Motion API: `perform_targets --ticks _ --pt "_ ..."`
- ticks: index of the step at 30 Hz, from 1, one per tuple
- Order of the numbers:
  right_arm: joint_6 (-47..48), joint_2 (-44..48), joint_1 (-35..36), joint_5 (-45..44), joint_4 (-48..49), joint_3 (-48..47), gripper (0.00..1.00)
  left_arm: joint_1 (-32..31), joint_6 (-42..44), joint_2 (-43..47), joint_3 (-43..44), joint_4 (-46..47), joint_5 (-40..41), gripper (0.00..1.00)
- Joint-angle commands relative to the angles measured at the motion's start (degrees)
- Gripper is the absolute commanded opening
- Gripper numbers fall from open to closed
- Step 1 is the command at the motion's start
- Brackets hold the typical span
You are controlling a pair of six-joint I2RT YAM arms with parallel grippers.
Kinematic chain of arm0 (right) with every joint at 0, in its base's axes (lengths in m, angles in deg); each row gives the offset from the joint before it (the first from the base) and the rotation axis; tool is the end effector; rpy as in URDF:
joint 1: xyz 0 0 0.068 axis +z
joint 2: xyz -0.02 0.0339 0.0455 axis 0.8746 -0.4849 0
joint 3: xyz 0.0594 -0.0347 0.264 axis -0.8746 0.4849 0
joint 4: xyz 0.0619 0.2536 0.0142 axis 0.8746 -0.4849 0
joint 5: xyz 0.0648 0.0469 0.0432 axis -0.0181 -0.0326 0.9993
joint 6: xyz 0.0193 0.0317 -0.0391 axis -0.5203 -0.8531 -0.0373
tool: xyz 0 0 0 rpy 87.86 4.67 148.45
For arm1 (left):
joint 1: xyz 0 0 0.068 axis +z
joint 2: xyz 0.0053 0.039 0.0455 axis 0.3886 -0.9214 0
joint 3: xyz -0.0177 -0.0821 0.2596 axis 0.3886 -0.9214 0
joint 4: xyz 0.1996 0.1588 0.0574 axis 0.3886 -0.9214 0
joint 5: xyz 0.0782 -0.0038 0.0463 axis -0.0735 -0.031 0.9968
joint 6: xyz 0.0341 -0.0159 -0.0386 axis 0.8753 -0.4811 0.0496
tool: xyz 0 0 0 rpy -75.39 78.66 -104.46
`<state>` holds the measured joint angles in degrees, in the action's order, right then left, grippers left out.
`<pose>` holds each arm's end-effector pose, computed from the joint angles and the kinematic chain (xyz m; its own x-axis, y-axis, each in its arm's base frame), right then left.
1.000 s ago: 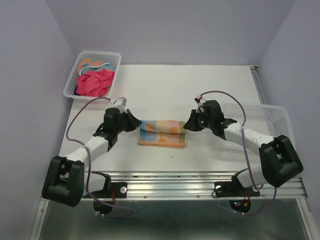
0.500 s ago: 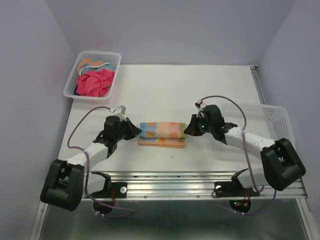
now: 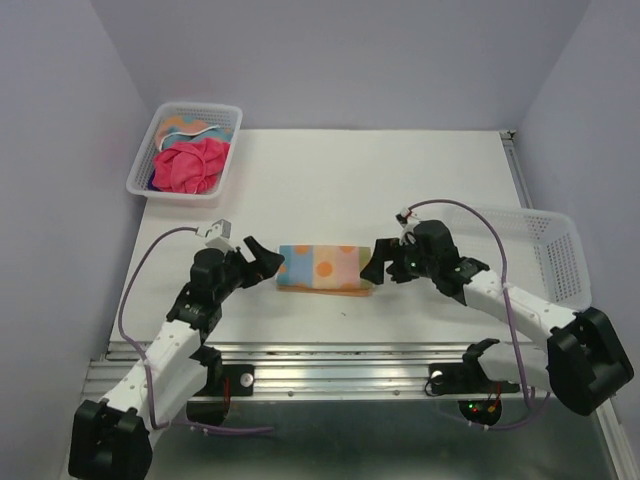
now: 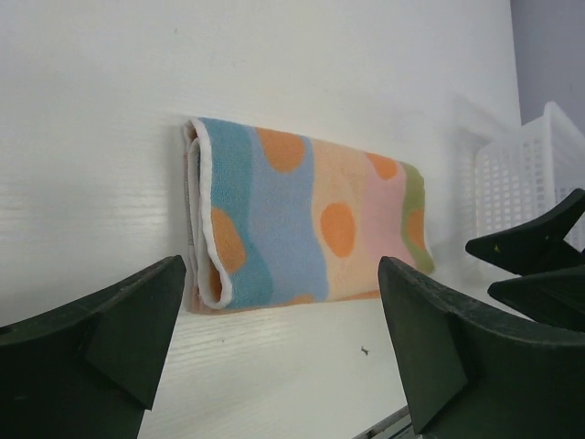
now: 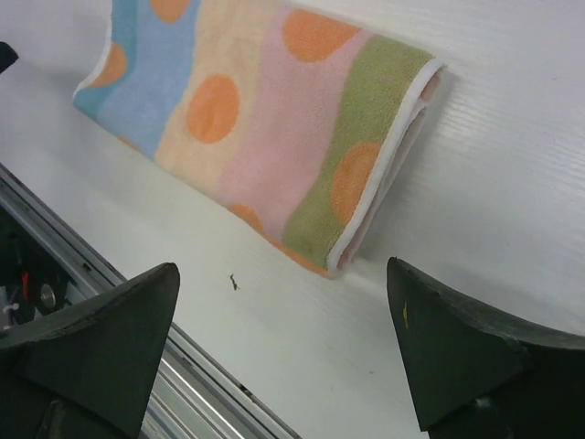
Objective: Fold and stack the towels
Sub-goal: Fold the towel, then neatly place the folded towel into the bin
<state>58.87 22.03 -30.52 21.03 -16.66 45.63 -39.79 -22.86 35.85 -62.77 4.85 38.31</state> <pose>0.2017 0.1319 0.2033 -0.7865 0.0254 -0.6171 -0.3885 0.7563 0.5263 0.1675 -0.0596 0.2030 -0.5278 -0.4578 -0.7155 0.2165 0.7420 -0.6345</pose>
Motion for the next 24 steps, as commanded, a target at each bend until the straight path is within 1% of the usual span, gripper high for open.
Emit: perform_targets --ticks 1,3,4,5,8,9,10,11,15,16,20,23,24 --pt "-0.09 0.32 2.12 -6.25 -3.21 -3.32 1.00 -0.30 -2.38 4.96 -0.21 -2.99 5.34 0.99" --pt "-1.39 -2.22 3.53 -13.00 -6.01 -6.91 1.00 -0.30 -2.82 5.23 0.84 -3.69 6.31 0.99" --pt "-1.92 -5.28 4.14 -15.55 -7.16 -8.15 1.00 -0.30 -2.65 4.79 1.37 -3.87 6.75 0.99" --pt "-4.71 -7.23 5.37 -21.93 -9.35 -10.60 1.00 -0.30 -2.65 4.44 2.07 -4.22 7.01 0.99" --pt "-6.93 -14.08 7.57 -29.70 -10.60 -13.69 1.00 -0.30 -2.30 2.42 3.13 -4.04 7.72 0.99" --pt "-7.90 -15.76 7.93 -30.51 -11.04 -15.79 1.00 -0.30 -2.12 1.55 3.65 -4.04 7.81 0.99" --pt "-8.69 -19.25 8.36 -31.65 -11.65 -16.94 0.99 -0.30 -2.12 1.10 3.83 -4.04 7.72 0.99" --pt "-9.74 -20.68 8.63 -32.97 -12.26 -18.00 0.97 -0.30 -1.95 0.84 4.01 -3.96 7.63 0.99" --pt "-12.12 -26.04 10.74 -37.01 -15.07 -21.34 0.73 -0.30 -1.42 0.31 3.92 -3.78 8.33 0.99" --pt "-12.65 -26.66 11.35 -37.89 -15.87 -21.61 0.65 -0.30 -1.42 0.48 3.75 -3.78 8.51 0.99" --pt "-15.54 -28.78 13.99 -39.74 -18.24 -21.35 0.51 -0.30 -1.24 1.36 3.48 -3.78 9.12 0.99" --pt "-17.31 -30.01 14.61 -40.89 -19.91 -20.73 0.39 -0.30 -1.24 1.80 3.48 -3.87 9.91 0.99" --pt "-18.01 -30.36 14.70 -41.07 -20.35 -20.56 0.37 -0.30 -1.24 1.80 3.39 -3.87 9.92 0.99"
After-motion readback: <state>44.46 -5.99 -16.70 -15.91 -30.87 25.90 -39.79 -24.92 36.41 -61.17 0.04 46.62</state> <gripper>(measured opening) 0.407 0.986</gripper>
